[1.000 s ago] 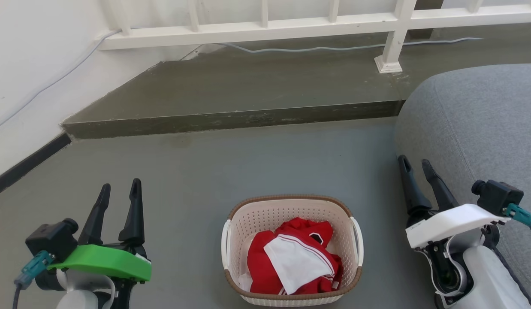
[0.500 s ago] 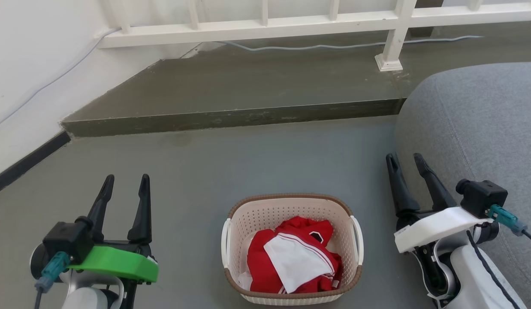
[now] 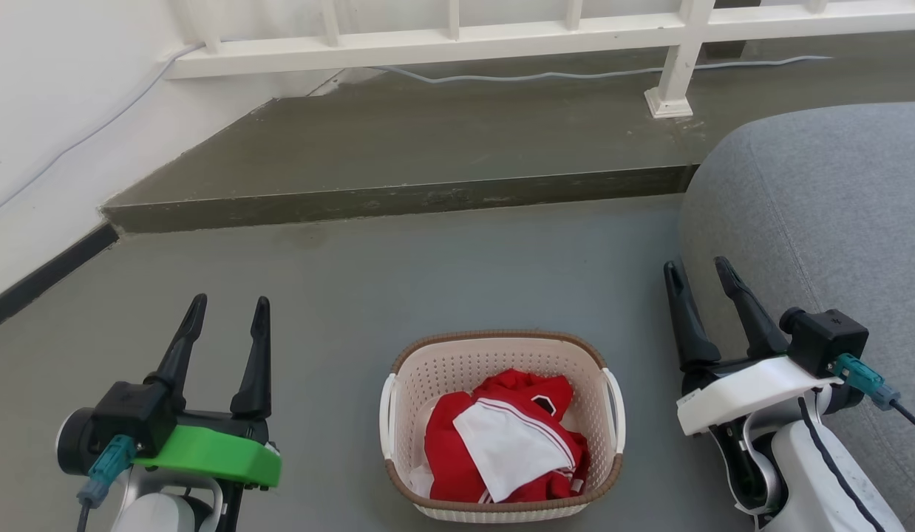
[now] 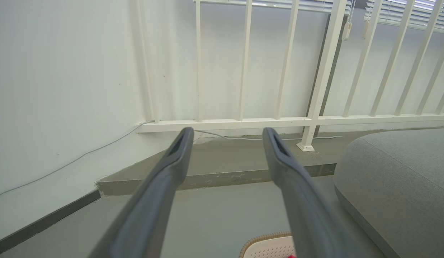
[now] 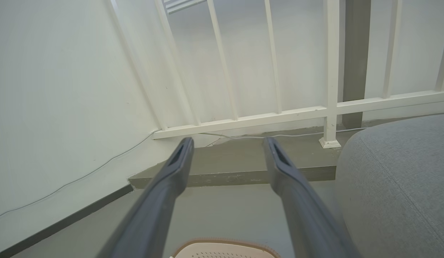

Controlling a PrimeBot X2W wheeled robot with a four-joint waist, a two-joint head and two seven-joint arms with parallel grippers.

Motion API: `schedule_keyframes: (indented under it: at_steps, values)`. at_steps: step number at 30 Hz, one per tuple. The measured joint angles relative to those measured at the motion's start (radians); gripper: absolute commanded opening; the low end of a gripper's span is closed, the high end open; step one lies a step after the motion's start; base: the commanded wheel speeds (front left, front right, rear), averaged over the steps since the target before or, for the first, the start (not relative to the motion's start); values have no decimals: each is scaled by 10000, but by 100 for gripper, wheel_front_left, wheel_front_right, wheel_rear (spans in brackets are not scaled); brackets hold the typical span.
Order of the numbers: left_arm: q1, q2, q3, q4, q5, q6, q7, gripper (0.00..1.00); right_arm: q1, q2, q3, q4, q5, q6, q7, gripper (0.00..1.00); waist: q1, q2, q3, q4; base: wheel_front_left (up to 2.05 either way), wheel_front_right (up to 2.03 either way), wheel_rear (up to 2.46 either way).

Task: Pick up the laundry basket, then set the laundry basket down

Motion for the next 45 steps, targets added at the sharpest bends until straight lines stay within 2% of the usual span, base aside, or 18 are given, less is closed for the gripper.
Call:
schedule_keyframes:
  at_steps: [12,21,35,45]
  values:
    - [0,-75,138,96,-4,-77,0,100,1,105,-165,4,-155,10,0,100,0,0,127,-44,0,0,0]
    - [-4,-190,244,84,-259,-79,0,100,-2,186,-366,-79,-169,10,0,100,0,0,610,-169,0,0,0]
    - [-805,-209,234,602,-769,-86,0,100,-443,284,-708,-10,-407,-109,0,100,0,0,2057,-398,0,0,0]
    - [-1930,-130,-320,1406,-1515,-86,0,100,-1123,357,-1026,625,-334,-167,0,100,1,0,3398,-521,0,0,0]
